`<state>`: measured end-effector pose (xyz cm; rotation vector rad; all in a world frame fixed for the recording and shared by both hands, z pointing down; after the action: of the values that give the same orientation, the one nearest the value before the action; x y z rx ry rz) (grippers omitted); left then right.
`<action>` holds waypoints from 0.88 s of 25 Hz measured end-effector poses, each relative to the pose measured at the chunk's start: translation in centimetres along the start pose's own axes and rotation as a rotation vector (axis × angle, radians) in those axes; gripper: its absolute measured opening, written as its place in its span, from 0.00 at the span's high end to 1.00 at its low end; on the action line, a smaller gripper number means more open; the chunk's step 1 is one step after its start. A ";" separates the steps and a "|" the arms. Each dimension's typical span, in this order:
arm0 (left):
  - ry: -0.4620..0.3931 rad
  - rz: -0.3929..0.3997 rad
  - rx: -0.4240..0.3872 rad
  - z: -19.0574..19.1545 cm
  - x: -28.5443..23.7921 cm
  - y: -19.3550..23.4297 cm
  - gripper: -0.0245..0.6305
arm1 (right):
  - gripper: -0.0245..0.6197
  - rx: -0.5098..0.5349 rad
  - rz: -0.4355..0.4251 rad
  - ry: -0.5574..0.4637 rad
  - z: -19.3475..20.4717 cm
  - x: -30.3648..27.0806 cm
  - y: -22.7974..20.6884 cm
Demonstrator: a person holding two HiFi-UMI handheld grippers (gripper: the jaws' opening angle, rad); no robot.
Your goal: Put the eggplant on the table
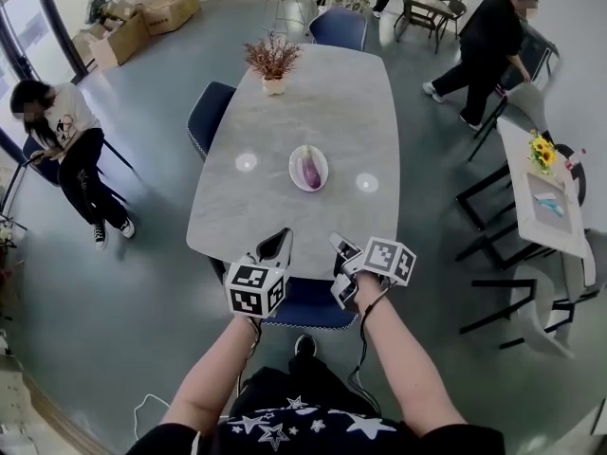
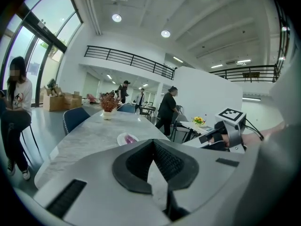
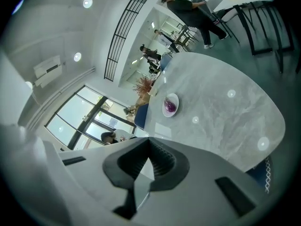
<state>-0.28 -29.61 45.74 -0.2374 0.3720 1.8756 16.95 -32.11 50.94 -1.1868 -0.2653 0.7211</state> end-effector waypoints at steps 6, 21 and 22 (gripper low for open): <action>-0.035 0.029 -0.005 -0.2 2.6 -0.2 0.95 | 0.95 0.036 -0.024 -0.048 1.3 1.4 2.1; -0.066 0.046 -0.037 1.1 16.9 2.7 0.95 | 0.95 0.123 -0.073 -0.100 11.4 6.2 11.5; -0.074 0.053 -0.039 1.1 17.7 2.6 0.95 | 0.95 0.132 -0.076 -0.103 12.0 6.6 12.0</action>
<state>-8.48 -14.39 41.07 -0.1855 0.2944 1.9393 10.92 -16.64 43.39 -1.0111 -0.3412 0.7232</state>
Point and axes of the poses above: the fingertips, and each gripper's own axes: x backward along the fingers, y to its left, z out of its underside, the point moved 6 cm from there along x, backward along the fingers, and after that the axes turned 11 degrees about -z, right-handed, at the moved point
